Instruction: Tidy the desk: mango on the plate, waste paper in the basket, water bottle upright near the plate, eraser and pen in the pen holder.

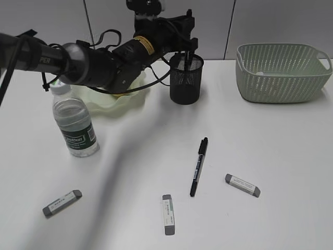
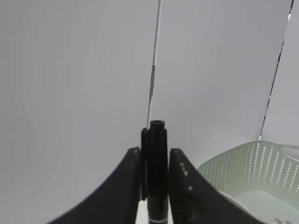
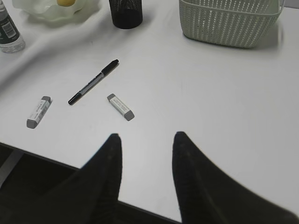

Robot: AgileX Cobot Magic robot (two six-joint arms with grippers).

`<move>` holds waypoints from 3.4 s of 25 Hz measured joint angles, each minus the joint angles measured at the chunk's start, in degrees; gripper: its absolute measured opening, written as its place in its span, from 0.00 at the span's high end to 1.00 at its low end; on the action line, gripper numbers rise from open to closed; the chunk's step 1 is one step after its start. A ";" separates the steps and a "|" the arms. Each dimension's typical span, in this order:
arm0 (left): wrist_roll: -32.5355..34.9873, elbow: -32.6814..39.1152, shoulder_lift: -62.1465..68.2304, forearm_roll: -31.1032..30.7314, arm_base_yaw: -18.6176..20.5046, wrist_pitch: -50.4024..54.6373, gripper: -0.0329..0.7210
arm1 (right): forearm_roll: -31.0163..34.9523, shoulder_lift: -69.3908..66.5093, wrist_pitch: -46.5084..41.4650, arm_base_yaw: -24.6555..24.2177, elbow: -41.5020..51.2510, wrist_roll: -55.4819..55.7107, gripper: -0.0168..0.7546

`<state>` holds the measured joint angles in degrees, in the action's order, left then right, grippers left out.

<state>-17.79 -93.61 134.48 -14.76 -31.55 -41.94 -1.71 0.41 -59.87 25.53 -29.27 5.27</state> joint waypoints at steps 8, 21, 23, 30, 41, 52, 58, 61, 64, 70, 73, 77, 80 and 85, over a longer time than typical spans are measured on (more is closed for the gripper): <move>-0.48 -0.07 -3.85 -1.54 -0.05 7.60 0.36 | -0.24 0.00 0.00 0.00 0.00 0.10 0.59; 0.69 19.76 -49.45 -2.01 -3.21 80.83 0.65 | -0.24 0.00 0.00 0.00 0.00 0.10 0.59; 2.22 28.55 -58.81 0.26 -3.21 89.10 0.65 | -0.24 0.00 0.00 0.00 0.00 0.10 0.59; 2.96 48.86 -98.45 5.89 -3.21 102.94 0.65 | -0.24 0.00 0.00 0.00 0.00 0.15 0.59; 2.96 61.74 -132.16 5.95 -3.21 104.97 0.65 | -0.36 -1.58 0.11 0.00 0.00 0.15 0.59; 3.01 62.70 -134.76 5.96 -3.21 103.20 0.65 | 0.57 -52.49 21.56 0.00 -5.51 -7.05 0.59; 3.01 62.70 -134.76 5.96 -3.21 103.20 0.65 | 13.85 -89.44 23.53 0.00 -25.97 -7.08 0.47; 3.01 62.70 -134.76 5.96 -3.21 103.20 0.65 | 17.14 -102.20 18.34 0.00 -36.84 -2.70 0.43; 3.01 62.70 -134.76 5.96 -3.21 103.20 0.65 | 17.86 -111.71 13.61 0.07 -44.65 3.94 0.42; 3.01 62.70 -134.76 5.96 -3.21 103.20 0.65 | 11.98 -122.03 5.99 2.20 -53.79 18.65 0.43; 3.01 62.70 -134.81 5.96 -3.21 103.20 0.65 | 6.49 -123.99 4.07 5.28 -56.83 24.10 0.45; 3.01 62.70 -134.81 5.96 -3.21 103.20 0.65 | 4.33 -124.40 7.03 7.08 -58.66 30.29 0.46; 3.01 62.70 -134.81 5.96 -3.21 103.20 0.65 | 2.83 -124.83 7.97 7.21 -58.83 33.15 0.50; 3.01 62.70 -134.81 5.96 -3.21 103.20 0.65 | 3.36 -127.58 8.51 7.31 -58.95 34.14 0.53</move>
<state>-14.78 -30.91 -0.33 -8.80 -34.77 61.26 1.65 -127.16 -51.36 32.84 -88.22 39.41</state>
